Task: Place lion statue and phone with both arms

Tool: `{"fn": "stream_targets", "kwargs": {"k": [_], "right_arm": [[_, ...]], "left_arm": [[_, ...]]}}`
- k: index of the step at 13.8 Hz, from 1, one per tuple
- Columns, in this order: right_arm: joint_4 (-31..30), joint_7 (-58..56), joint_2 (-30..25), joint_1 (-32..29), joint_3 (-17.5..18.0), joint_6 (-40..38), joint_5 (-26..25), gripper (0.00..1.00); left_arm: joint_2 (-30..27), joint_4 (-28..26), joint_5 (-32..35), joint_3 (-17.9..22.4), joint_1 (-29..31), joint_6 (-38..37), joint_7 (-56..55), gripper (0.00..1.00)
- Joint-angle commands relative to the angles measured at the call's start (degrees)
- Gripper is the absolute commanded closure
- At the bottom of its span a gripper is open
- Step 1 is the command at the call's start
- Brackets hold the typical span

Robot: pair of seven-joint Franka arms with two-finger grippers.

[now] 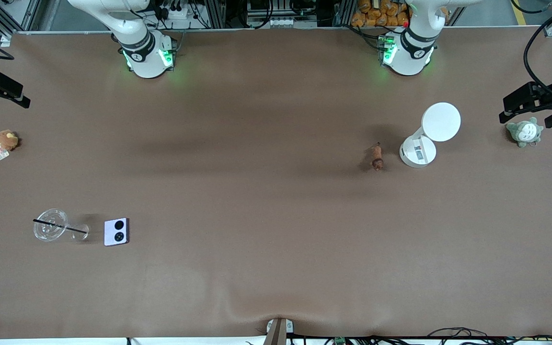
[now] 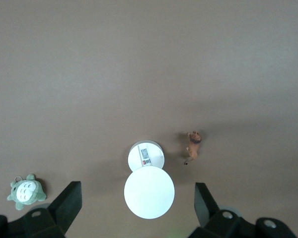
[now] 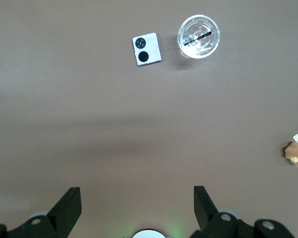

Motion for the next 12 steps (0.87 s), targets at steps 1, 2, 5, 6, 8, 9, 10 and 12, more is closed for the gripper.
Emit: {"fn": "stream_targets", "kwargs": {"k": [1,2,5,6,8,9,10,12], "right_arm": [[3.46,3.12,0.01,0.93,0.31,-2.22,-0.04,0.00],[4.96,4.95,0.27,1.19,0.40,-3.36,-0.04,0.00],[5.15,6.38,0.80,1.46,0.49,-3.11,0.13,0.00],[5.33,6.38,1.15,1.46,0.49,-3.02,0.13,0.00],[6.38,5.77,2.55,1.28,0.49,-3.02,0.05,0.00],[7.60,5.59,3.34,1.20,0.49,-3.11,0.13,0.00],[8.05,5.50,3.70,1.28,0.57,-3.19,0.13,0.00],[7.97,5.41,3.70,1.46,0.57,-3.63,0.13,0.00]], "left_arm": [[-4.56,-5.40,-0.22,0.86,-0.75,2.37,-0.15,0.00],[-4.48,-5.32,-0.30,0.86,-0.66,2.38,-0.06,0.00],[-4.48,-5.05,-0.22,0.86,-0.66,2.38,-0.06,0.00],[-4.30,-4.70,-0.30,0.86,-0.74,2.38,-0.06,0.00],[-4.39,-4.70,-0.22,0.51,-0.57,2.11,-0.06,0.00],[-4.39,-4.70,-0.13,0.33,-0.57,2.11,0.20,0.00],[-4.21,-4.70,-0.13,0.33,-0.48,2.02,0.03,0.00],[-4.21,-4.70,-0.22,0.33,-0.39,2.02,-0.06,0.00]]}}
